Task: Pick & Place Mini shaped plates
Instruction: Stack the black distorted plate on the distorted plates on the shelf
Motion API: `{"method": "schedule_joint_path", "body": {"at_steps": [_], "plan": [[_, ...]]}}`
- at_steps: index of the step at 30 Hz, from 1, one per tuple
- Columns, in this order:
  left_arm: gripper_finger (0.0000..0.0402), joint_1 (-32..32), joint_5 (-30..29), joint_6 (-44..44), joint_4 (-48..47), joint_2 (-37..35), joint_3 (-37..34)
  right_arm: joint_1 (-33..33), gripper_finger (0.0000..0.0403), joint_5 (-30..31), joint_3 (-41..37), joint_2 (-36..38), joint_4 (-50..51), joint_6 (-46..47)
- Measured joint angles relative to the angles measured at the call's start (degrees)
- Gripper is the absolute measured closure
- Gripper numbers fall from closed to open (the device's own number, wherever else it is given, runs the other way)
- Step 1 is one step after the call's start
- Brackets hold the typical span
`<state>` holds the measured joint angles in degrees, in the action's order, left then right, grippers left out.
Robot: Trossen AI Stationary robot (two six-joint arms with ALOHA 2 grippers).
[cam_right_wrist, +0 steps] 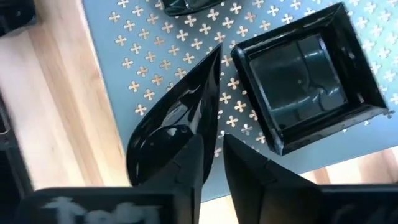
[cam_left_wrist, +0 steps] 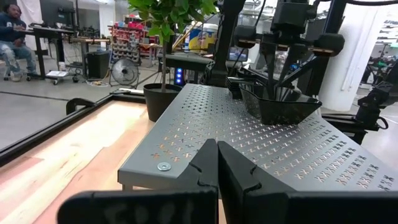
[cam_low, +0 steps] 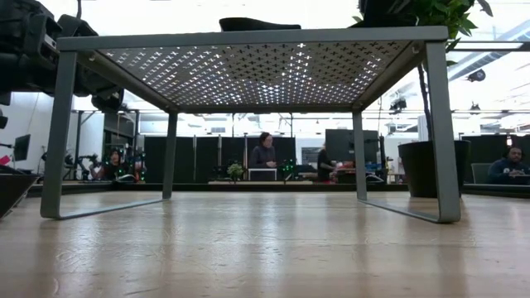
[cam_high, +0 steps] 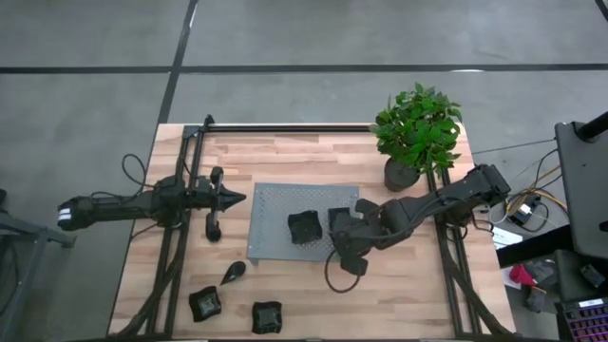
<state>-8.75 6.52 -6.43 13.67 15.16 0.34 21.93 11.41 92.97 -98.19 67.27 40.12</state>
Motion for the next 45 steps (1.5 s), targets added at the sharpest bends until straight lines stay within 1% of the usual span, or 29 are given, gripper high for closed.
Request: {"method": "schedule_joint_path", "body": {"at_steps": [5,8,10,13,16,19,22,25,29,36,41,45], "plan": [[0.0401,0.0,0.0,0.0,0.0,-0.01,0.0,0.04,0.0329,-0.75,1.59,0.71,0.09,1.51],[0.0401,-0.02,0.0,-0.01,0.0,-0.02,0.0,0.81,0.034,-0.62,1.94,1.19,-0.11,2.73],[0.0401,-0.01,0.0,-0.01,-0.02,-0.01,0.0,1.9,0.0356,0.42,1.94,1.41,-0.16,3.23],[0.0401,-0.02,0.0,0.0,0.0,-0.01,0.0,4.37,0.0387,4.95,1.9,2.11,-0.57,3.31],[0.0401,0.0,0.0,-0.01,0.0,0.0,0.0,7.09,0.0391,11.51,1.9,2.49,-1.98,3.16],[0.0401,0.0,0.0,-0.01,-0.01,0.0,0.0,9.42,0.0394,16.77,1.92,2.55,-2.99,3.02],[0.0401,-0.01,0.0,0.0,-0.02,0.0,0.0,11.22,0.0394,20.35,1.57,2.6,-3.81,2.96],[0.0401,0.0,0.0,-0.01,-0.02,0.0,0.0,11.58,0.0395,20.3,-0.08,2.6,-7.2,1.26],[0.0401,-0.01,0.0,-0.01,-0.01,0.0,0.0,11.74,0.0395,19.93,-1.7,2.75,-13.68,-5.23],[0.0401,-0.02,0.0,0.01,-0.02,0.0,0.0,13.81,0.0395,20.22,-1.88,3.41,-17.53,-12.85],[0.0401,0.0,0.0,0.0,-0.03,-0.01,0.0,15.7,0.0395,20.22,-1.95,3.47,-20.8,-15.33],[0.0401,0.0,0.0,0.01,-0.02,0.0,0.0,17.91,0.0395,20.85,-2.86,3.99,-23.77,-19.77]]}}
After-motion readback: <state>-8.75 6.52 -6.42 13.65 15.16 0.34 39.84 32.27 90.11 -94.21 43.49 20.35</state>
